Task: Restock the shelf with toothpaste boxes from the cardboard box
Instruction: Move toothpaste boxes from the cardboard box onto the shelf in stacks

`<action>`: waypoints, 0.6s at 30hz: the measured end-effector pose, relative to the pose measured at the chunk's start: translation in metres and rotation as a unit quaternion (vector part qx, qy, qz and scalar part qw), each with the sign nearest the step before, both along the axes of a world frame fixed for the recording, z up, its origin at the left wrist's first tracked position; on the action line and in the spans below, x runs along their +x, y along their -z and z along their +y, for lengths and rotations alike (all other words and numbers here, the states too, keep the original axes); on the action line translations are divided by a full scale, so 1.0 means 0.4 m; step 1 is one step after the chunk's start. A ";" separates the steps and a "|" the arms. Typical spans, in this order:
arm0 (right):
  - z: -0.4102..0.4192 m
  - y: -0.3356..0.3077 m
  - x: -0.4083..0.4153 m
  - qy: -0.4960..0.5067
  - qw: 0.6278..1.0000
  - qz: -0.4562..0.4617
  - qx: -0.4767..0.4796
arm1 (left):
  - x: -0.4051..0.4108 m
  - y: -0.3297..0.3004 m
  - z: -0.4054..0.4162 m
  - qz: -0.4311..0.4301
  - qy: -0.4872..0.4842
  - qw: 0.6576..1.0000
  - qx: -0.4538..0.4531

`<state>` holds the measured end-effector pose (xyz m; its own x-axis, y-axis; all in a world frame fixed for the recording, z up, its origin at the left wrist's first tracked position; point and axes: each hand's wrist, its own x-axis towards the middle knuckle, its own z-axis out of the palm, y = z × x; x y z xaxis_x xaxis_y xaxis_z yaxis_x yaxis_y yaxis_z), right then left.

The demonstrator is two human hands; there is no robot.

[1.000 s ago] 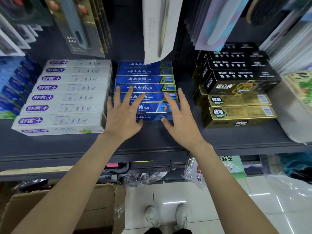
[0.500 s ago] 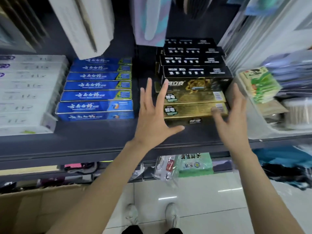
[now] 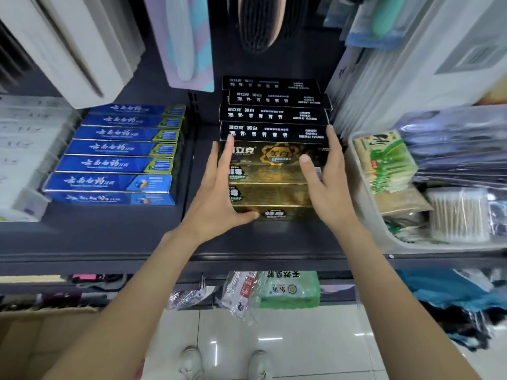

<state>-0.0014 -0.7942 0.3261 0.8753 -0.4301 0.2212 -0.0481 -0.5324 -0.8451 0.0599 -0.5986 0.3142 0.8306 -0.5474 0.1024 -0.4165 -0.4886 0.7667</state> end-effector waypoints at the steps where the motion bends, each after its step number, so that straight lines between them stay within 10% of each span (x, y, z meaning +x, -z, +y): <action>1: -0.004 -0.014 0.000 0.003 1.000 -0.003 -0.013 | -0.001 -0.005 0.000 0.000 0.005 1.000 0.004; 18: -0.102 -0.091 0.178 -0.015 0.991 0.119 0.054 | 0.087 -0.019 -0.075 0.027 -0.119 0.981 -0.149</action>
<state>0.0698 -0.8351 0.3627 0.9100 -0.4127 -0.0402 -0.2392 -0.4431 -0.8640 0.0948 -0.6287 0.3219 0.9402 -0.2889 0.1804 -0.2718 -0.3174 0.9085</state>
